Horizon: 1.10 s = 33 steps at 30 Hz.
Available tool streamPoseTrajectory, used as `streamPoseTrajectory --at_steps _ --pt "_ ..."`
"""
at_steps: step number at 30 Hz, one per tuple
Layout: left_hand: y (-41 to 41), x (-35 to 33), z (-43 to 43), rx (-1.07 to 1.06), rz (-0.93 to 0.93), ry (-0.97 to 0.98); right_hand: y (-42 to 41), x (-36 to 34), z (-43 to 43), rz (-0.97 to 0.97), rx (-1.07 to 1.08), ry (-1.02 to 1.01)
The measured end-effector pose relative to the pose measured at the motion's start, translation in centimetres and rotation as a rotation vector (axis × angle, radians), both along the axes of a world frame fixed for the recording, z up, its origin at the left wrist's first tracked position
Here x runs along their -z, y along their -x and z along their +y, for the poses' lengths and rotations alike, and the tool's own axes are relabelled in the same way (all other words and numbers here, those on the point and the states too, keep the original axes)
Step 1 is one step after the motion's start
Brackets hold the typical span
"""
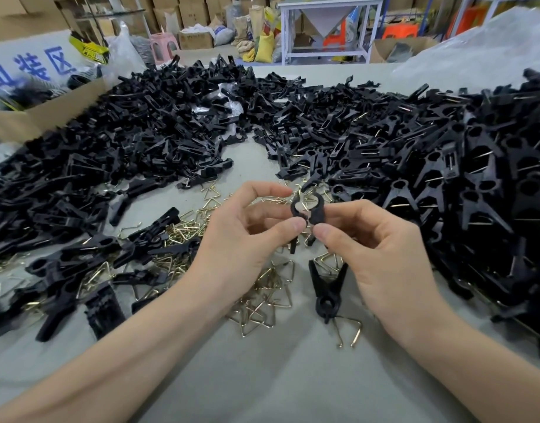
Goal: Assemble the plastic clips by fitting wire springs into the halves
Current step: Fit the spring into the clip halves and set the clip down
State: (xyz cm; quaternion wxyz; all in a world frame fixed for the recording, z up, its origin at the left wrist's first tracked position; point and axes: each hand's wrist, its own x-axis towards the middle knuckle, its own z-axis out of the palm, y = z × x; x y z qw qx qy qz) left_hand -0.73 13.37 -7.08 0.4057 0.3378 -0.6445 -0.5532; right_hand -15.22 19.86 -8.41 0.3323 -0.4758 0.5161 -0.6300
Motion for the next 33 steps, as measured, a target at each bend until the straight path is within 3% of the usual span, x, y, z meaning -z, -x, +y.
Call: streamPoseTrajectory --at_steps 18,33 --pt "-0.02 -0.12 -0.05 0.004 0.002 0.029 -0.11 -0.29 0.08 0.004 0.033 0.012" --pt "-0.24 -0.20 -0.22 0.038 -0.060 -0.002 0.20 -0.63 0.20 0.133 -0.015 -0.024"
